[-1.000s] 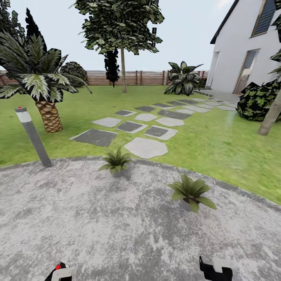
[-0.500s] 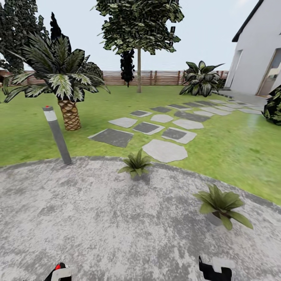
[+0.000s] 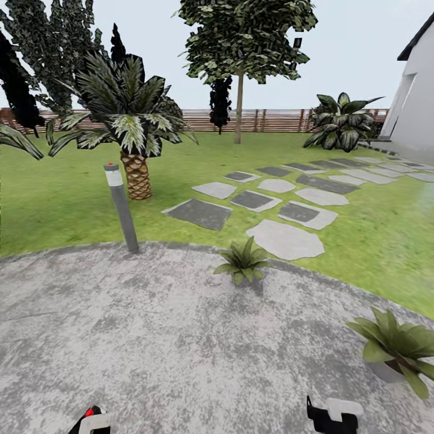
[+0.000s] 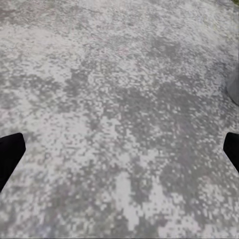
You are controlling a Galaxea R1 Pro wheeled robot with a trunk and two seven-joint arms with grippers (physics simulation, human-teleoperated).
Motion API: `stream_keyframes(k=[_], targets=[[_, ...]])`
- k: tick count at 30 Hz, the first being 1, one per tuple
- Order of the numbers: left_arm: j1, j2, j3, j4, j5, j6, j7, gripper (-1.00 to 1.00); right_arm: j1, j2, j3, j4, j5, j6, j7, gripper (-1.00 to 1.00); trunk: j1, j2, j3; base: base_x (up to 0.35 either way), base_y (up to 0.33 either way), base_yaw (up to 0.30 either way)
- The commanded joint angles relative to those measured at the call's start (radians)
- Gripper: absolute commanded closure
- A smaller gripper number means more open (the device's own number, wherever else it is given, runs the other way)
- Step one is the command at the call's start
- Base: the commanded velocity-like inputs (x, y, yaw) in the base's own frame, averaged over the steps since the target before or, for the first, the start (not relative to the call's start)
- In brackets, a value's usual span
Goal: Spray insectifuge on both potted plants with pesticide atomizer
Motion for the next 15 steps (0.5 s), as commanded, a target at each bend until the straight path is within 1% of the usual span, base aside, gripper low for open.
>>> stream_keyframes(k=[1,4,8,15], targets=[[-0.001,0.001,0.001,0.001,-0.007,-0.003,0.005,1.00,-0.001,0.000,-0.004,0.001,0.009,-0.003,-0.007,-1.00,0.000,0.000,-0.001,0.243,0.250,0.015],[-0.001,0.005,0.001,0.001,-0.007,-0.003,0.006,1.00,-0.001,0.003,-0.004,0.001,0.005,-0.004,-0.007,-1.00,0.000,0.000,-0.001,0.245,0.248,0.005],[-0.001,0.003,0.001,0.001,-0.006,-0.003,0.007,1.00,-0.001,0.003,-0.005,0.003,0.007,-0.003,-0.007,-1.00,0.000,0.000,-0.001,0.246,0.248,0.001],[-0.001,0.001,0.000,0.001,-0.006,-0.004,0.005,1.00,-0.001,-0.005,-0.007,0.000,0.008,-0.003,-0.006,-1.00,0.000,0.000,-0.001,0.220,0.274,0.000]])
